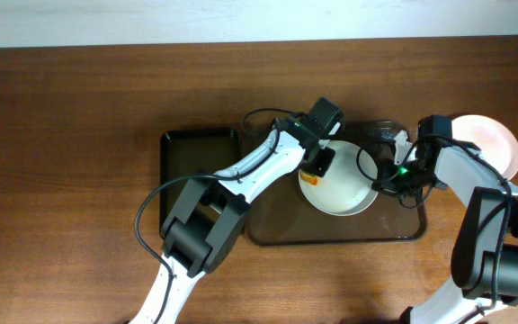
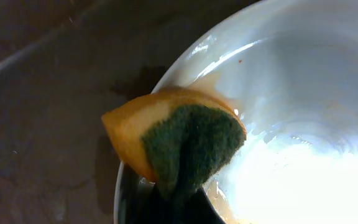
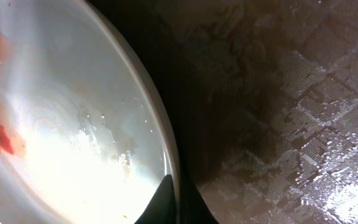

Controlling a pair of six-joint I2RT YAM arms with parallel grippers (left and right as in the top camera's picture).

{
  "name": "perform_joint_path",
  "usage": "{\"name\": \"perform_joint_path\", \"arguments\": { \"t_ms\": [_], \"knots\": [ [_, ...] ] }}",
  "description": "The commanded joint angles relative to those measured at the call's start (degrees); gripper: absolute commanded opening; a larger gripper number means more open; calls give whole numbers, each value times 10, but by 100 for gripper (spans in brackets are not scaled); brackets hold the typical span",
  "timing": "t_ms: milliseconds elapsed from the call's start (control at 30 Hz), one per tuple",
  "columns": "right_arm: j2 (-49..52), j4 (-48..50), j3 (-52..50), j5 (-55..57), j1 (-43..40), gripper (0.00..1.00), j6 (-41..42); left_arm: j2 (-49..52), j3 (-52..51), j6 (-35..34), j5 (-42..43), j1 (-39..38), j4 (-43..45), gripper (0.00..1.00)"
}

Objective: Clean dirty plates on tray and stack at the side
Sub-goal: 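Scrub the last plate with the sponge using the left gripper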

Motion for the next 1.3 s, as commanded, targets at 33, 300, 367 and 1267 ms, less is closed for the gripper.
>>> {"name": "perform_joint_path", "arguments": {
  "t_ms": [33,300,367,1267],
  "knots": [
    [0,1,-5,3,4,4,-5,6,-46,7,26,-5,-7,0],
    [0,1,-5,3,4,4,-5,6,-64,5,112,-7,3,0],
    [0,1,-5,3,4,4,-5,6,-64,5,111,-8,11,0],
    [0,1,-5,3,4,5,-6,-50,92,-10,320,119,3,0]
  ]
}}
